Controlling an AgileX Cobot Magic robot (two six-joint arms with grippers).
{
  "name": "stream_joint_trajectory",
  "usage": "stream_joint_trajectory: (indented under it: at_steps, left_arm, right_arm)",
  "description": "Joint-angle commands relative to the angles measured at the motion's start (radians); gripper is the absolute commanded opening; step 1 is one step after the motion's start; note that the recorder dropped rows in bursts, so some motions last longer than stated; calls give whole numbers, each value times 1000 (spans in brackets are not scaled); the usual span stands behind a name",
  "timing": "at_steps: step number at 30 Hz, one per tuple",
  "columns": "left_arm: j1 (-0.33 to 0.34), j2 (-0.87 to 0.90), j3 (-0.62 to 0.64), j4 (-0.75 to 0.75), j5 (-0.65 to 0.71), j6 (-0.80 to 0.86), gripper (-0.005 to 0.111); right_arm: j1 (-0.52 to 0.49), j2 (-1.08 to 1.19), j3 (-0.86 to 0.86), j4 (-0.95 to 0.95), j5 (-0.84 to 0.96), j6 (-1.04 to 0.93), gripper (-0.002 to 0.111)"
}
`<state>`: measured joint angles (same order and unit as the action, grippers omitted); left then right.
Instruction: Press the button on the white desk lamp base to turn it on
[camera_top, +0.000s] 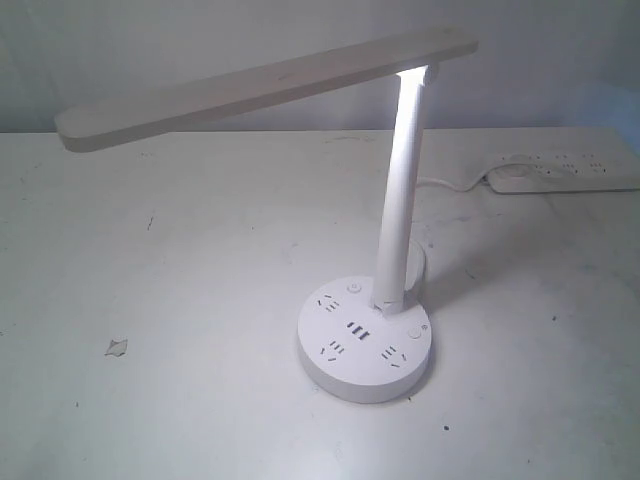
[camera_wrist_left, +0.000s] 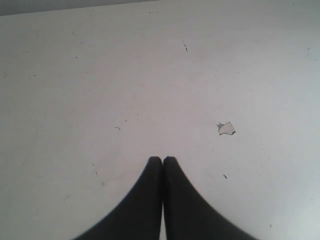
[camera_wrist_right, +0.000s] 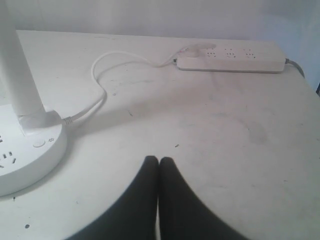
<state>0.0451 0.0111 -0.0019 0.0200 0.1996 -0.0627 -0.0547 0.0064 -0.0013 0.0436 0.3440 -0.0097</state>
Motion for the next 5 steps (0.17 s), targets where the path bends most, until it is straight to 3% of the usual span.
stream_joint_trajectory:
  at_steps: [1, 5]
  left_arm:
    - [2, 1, 2, -4, 2, 0, 0]
    - [2, 1, 2, -4, 2, 0, 0]
  right_arm:
    - [4, -6, 1, -2, -1, -9, 0]
    - [4, -6, 1, -2, -1, -9, 0]
